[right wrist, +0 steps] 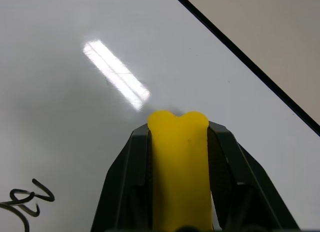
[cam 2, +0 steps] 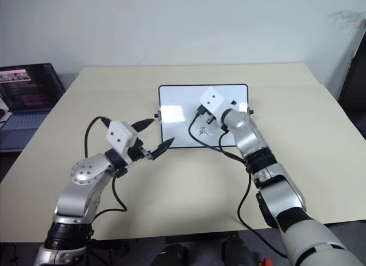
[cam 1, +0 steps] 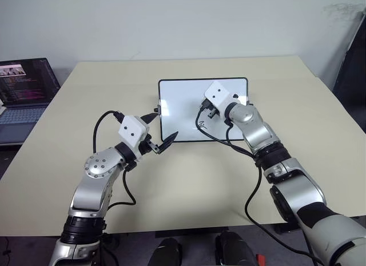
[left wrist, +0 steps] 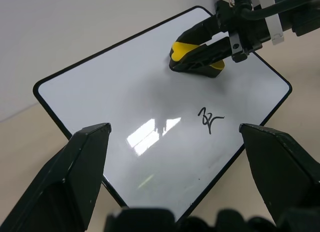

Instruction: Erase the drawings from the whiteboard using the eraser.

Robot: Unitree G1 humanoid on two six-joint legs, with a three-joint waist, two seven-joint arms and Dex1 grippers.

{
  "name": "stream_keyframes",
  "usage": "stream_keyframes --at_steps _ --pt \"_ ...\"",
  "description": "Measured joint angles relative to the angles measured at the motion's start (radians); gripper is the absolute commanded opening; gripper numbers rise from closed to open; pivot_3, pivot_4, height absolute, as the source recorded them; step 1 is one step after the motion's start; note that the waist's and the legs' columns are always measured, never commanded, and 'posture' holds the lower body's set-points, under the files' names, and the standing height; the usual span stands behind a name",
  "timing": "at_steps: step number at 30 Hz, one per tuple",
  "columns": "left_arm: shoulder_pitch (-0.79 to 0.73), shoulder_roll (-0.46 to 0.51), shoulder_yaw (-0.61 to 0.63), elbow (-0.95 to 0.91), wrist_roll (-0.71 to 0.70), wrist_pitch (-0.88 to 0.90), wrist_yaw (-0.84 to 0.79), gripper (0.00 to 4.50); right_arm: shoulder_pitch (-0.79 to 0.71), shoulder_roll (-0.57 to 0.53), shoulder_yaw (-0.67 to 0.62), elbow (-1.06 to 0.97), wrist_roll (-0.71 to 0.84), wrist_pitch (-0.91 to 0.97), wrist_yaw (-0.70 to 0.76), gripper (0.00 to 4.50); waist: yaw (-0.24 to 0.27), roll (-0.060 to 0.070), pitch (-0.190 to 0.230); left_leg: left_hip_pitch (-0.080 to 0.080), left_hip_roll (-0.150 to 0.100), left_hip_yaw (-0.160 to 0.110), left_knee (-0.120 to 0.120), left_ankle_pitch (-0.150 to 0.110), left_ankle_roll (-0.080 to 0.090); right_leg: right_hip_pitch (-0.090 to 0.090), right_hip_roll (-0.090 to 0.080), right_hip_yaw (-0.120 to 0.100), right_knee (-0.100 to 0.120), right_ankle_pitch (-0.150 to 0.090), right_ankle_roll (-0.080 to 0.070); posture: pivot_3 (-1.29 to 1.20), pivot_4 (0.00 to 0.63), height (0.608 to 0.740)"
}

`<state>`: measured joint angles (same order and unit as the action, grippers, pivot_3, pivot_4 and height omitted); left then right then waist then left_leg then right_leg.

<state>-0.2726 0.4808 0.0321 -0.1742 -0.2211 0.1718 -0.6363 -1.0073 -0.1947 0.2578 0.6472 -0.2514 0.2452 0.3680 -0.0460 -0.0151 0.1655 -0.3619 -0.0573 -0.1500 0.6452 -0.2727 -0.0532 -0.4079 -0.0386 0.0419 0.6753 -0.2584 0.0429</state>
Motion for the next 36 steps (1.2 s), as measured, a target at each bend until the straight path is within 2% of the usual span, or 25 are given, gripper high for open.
stream_keyframes --at_steps 10,13,17,24,36 --pt "-0.008 -0.001 -0.004 0.015 0.0 -0.001 -0.011 4.5 0.013 0.004 -0.005 -0.043 0.007 0.039 0.004 1.13 0.0 0.0 0.0 0.0 0.0 -0.001 0.0 0.0 0.0 0.0 0.0 0.0 -0.001 0.0 0.0 0.0 0.15 0.74" --pt "0.01 0.007 -0.002 -0.001 -0.003 0.003 -0.012 4.5 0.102 -0.018 -0.044 -0.242 0.068 0.205 0.076 1.13 0.004 0.0 0.0 -0.003 0.0 -0.005 -0.001 0.0 0.0 -0.001 0.0 -0.001 -0.002 0.0 0.0 0.0 0.15 0.74" --pt "0.049 0.023 0.013 -0.031 -0.014 0.019 -0.01 4.5 0.193 -0.11 -0.097 -0.488 0.136 0.494 0.164 1.13 0.014 0.001 0.001 -0.006 0.001 -0.006 -0.004 0.0 0.0 -0.003 -0.001 -0.002 -0.009 0.0 0.0 0.0 0.15 0.74" --pt "0.069 0.023 0.015 -0.054 -0.02 0.037 -0.008 4.5 0.269 -0.158 -0.166 -0.71 0.228 0.773 0.194 1.13 0.012 0.001 0.001 -0.006 0.002 -0.004 -0.01 -0.001 0.0 -0.003 -0.003 -0.001 -0.014 0.0 0.0 0.0 0.15 0.74" --pt "0.063 0.027 0.015 -0.053 -0.021 0.04 -0.032 4.5 0.284 -0.156 -0.183 -0.763 0.285 0.852 0.125 1.13 0.014 0.001 0.001 -0.006 0.002 -0.003 -0.01 -0.001 0.0 -0.003 -0.003 -0.001 -0.015 0.0 0.0 0.0 0.15 0.74"
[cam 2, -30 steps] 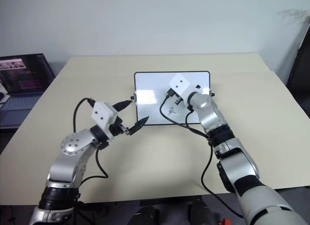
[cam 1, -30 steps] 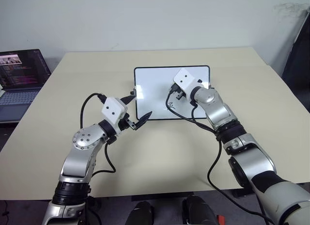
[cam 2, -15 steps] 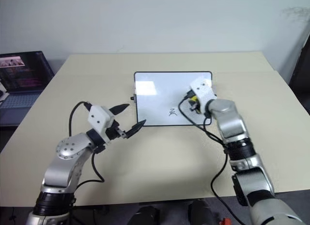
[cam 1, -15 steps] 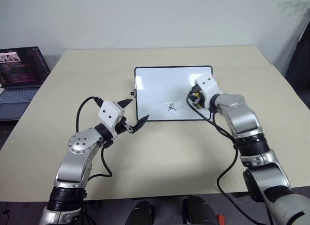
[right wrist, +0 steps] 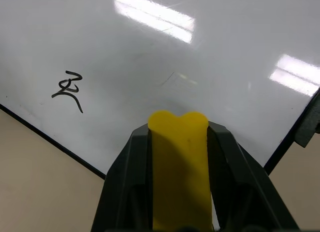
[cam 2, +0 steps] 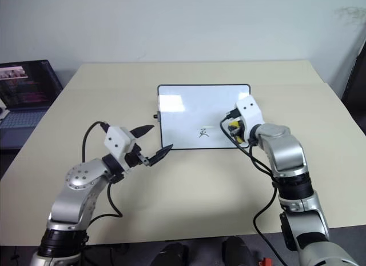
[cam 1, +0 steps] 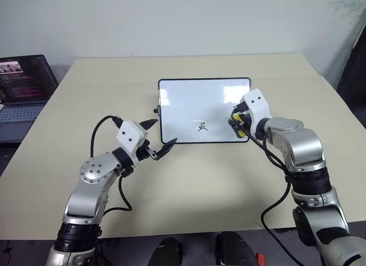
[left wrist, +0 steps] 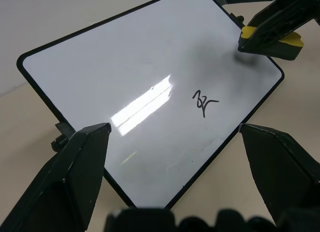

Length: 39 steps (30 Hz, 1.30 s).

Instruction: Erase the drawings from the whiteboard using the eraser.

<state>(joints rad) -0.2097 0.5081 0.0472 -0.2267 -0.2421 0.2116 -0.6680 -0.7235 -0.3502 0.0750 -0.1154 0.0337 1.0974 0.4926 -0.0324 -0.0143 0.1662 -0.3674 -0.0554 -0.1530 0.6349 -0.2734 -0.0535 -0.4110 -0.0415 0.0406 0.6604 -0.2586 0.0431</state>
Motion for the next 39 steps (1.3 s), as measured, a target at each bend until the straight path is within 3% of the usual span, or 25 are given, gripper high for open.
stream_keyframes --at_steps 5,11,19,31,39 --pt "0.01 0.004 -0.002 0.0 0.002 -0.002 -0.008 4.5 0.006 0.012 -0.001 0.001 0.016 -0.041 -0.036 1.13 -0.002 0.0 0.0 0.0 0.0 0.001 0.0 0.0 0.0 0.0 0.0 0.0 0.0 0.0 0.0 0.0 0.15 0.74" --pt "0.057 0.005 -0.032 0.0 0.026 -0.022 -0.018 4.5 0.006 0.062 0.052 0.023 -0.008 -0.219 -0.086 1.13 -0.001 0.0 0.0 0.001 0.0 0.001 -0.001 0.0 0.0 0.0 0.0 0.0 0.0 0.0 0.0 0.0 0.15 0.74" --pt "0.081 -0.018 -0.043 0.0 0.031 -0.024 0.012 4.5 0.023 0.103 0.114 0.137 -0.054 -0.387 -0.133 1.13 -0.001 0.0 0.0 0.001 0.001 0.001 -0.002 0.0 0.0 0.0 0.0 0.001 0.0 0.0 0.0 0.0 0.15 0.74" --pt "0.092 -0.027 -0.042 0.001 0.04 -0.045 0.03 4.5 -0.094 0.165 0.166 0.422 -0.142 -0.658 -0.171 1.13 -0.002 0.0 0.0 0.002 0.001 0.004 -0.002 0.0 0.0 0.0 0.002 0.001 0.0 0.0 0.0 0.0 0.15 0.74" --pt "0.102 -0.023 -0.036 0.002 0.043 -0.046 0.045 4.5 -0.071 0.217 0.189 0.465 -0.169 -0.724 -0.166 1.13 -0.008 0.0 0.0 0.004 0.002 0.004 -0.002 0.0 0.0 0.0 0.002 0.002 0.002 0.0 0.0 0.0 0.15 0.74"
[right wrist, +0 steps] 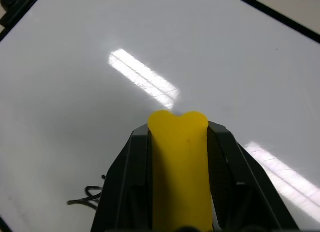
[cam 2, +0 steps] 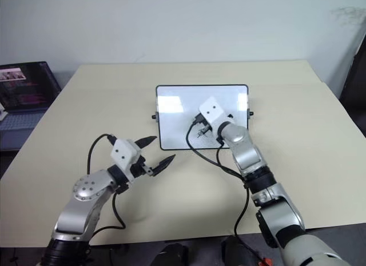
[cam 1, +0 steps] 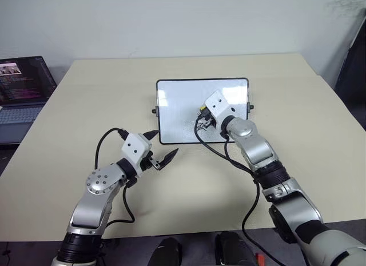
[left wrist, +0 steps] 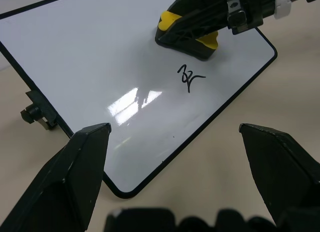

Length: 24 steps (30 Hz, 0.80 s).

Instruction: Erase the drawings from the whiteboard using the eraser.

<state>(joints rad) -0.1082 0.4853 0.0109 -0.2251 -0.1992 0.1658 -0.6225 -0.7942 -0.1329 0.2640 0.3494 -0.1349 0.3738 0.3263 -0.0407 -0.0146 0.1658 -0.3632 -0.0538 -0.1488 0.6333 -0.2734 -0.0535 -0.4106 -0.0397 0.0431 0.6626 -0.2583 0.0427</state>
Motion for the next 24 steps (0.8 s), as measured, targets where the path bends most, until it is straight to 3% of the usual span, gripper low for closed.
stream_keyframes --at_steps 24 --pt "-0.002 0.005 0.025 -0.013 0.001 0.003 0.018 4.5 0.119 -0.003 0.065 -0.038 -0.038 -0.033 0.061 1.13 -0.004 -0.002 -0.003 0.005 0.0 0.0 0.001 0.0 0.0 0.005 0.001 -0.001 0.0 0.0 0.0 0.0 0.15 0.74"
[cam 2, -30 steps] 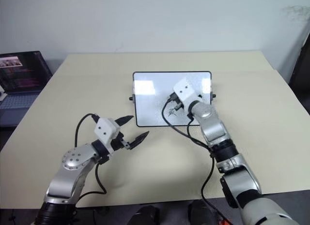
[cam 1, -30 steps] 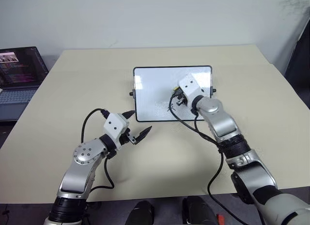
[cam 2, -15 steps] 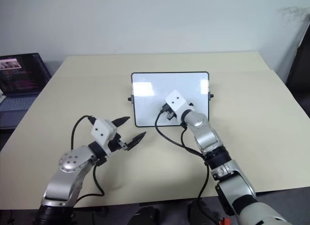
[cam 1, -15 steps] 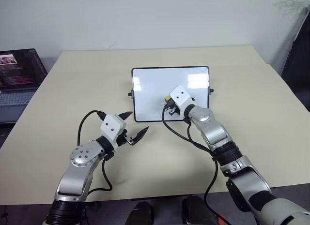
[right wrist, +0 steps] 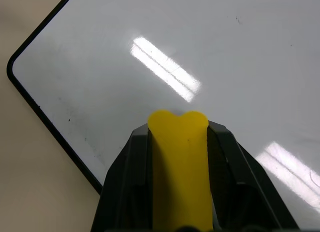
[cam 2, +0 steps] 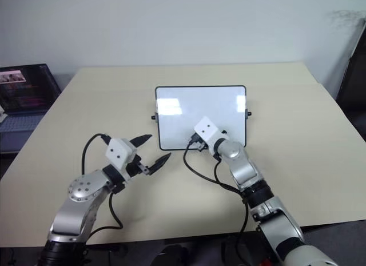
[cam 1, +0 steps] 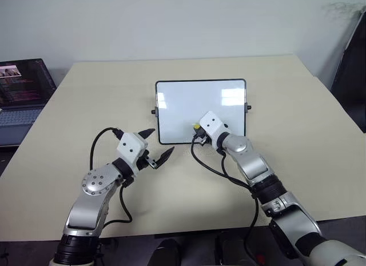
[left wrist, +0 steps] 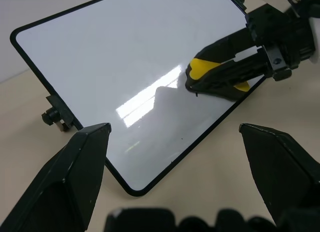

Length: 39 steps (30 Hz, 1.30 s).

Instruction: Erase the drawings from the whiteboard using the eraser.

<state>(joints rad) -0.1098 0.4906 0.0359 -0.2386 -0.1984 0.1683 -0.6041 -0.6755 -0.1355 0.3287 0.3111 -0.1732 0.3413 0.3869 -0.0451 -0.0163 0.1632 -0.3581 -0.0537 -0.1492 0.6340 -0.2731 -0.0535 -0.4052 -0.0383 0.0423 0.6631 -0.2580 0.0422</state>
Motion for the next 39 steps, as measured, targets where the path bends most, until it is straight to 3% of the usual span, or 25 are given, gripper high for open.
stream_keyframes --at_steps 22,39 --pt "-0.034 0.0 -0.002 0.004 0.0 0.001 -0.01 4.5 0.058 -0.028 0.026 -0.061 -0.021 0.02 0.028 1.13 0.006 -0.001 0.0 0.0 0.0 -0.001 0.0 0.0 0.0 0.0 0.0 -0.001 0.0 0.0 0.0 0.0 0.15 0.74" --pt "-0.064 -0.001 -0.011 0.041 0.002 -0.003 -0.02 4.5 -0.069 0.057 0.03 0.109 -0.048 -0.049 -0.019 1.13 -0.011 0.0 0.0 0.001 0.007 0.004 0.001 0.001 -0.001 0.0 0.004 0.0 0.0 0.003 -0.003 0.0 0.15 0.74"
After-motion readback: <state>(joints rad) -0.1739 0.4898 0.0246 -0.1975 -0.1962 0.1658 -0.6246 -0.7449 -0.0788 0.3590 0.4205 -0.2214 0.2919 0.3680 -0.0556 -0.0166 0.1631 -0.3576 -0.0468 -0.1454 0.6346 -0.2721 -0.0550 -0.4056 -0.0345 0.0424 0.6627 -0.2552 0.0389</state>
